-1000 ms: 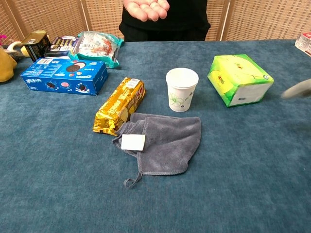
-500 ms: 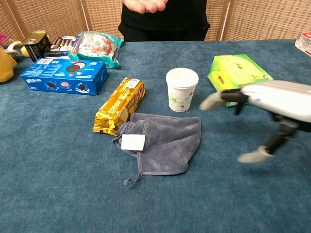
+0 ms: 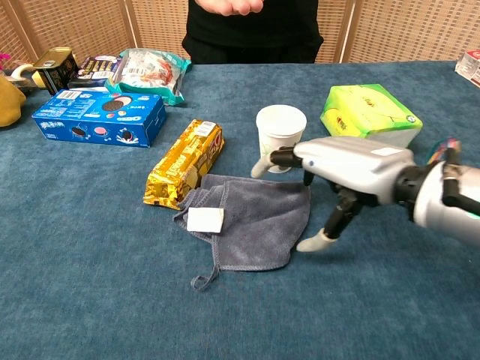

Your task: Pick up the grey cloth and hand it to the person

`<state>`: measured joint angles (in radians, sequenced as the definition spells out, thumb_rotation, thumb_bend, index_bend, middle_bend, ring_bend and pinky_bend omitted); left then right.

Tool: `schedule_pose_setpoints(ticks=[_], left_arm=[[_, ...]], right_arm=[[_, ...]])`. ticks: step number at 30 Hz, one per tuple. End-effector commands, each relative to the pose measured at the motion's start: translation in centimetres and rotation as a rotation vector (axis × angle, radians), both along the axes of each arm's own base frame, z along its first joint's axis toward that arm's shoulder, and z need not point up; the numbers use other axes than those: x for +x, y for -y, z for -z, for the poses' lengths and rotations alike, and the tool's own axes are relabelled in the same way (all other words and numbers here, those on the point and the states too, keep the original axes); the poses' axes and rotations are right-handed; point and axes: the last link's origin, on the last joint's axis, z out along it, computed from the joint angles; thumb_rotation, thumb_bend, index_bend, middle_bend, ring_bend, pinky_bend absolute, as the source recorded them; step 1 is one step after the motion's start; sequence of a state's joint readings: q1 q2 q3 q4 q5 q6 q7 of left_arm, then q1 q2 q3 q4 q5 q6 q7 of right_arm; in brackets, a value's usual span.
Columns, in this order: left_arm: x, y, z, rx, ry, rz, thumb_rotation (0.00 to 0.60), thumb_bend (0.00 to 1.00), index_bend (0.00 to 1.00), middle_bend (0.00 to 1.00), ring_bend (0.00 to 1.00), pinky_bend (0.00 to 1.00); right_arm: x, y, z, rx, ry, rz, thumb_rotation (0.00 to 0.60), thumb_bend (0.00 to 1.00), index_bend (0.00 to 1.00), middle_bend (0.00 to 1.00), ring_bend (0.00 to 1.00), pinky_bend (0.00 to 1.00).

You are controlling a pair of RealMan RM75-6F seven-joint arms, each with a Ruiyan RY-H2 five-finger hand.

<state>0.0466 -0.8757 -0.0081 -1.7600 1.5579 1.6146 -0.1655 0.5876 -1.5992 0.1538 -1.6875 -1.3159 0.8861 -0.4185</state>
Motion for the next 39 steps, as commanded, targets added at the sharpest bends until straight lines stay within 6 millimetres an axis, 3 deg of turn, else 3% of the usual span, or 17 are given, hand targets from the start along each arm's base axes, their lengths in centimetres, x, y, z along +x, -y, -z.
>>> schedule_pose_setpoints(ticks=[1, 11, 19, 26, 33, 39], left_arm=[[0.0, 0.0, 0.0, 0.000, 0.000, 0.001, 0.600, 0.17, 0.00, 0.00, 0.00, 0.09], [0.0, 0.1, 0.0, -0.001, 0.002, 0.002, 0.600, 0.17, 0.00, 0.00, 0.00, 0.09], [-0.1, 0.1, -0.3, 0.003, 0.011, 0.003, 0.600, 0.17, 0.00, 0.00, 0.00, 0.09], [-0.1, 0.2, -0.4, 0.003, 0.014, 0.006, 0.600, 0.16, 0.00, 0.00, 0.00, 0.09], [-0.2, 0.3, -0.4, 0.005, 0.015, 0.006, 0.600, 0.17, 0.00, 0.00, 0.00, 0.09], [-0.2, 0.2, -0.4, 0.003, 0.014, 0.006, 0.600, 0.17, 0.00, 0.00, 0.00, 0.09]], right_arm=[[0.9, 0.3, 0.8, -0.001, 0.001, 0.008, 0.562, 0.05, 0.13, 0.09, 0.13, 0.28], [2.4, 0.6, 2.2, -0.015, -0.001, 0.022, 0.560, 0.08, 0.10, 0.08, 0.12, 0.28], [2.6, 0.5, 3.3, -0.015, -0.034, 0.031, 0.557, 0.12, 0.13, 0.16, 0.16, 0.28], [3.3, 0.4, 4.0, -0.028, -0.039, 0.012, 0.573, 0.30, 0.26, 0.29, 0.28, 0.37], [3.7, 0.2, 3.9, -0.052, -0.014, -0.013, 0.600, 0.42, 0.54, 0.55, 0.51, 0.52], [4.5, -0.3, 2.6, -0.095, 0.072, -0.062, 0.600, 0.50, 0.69, 0.69, 0.65, 0.66]])
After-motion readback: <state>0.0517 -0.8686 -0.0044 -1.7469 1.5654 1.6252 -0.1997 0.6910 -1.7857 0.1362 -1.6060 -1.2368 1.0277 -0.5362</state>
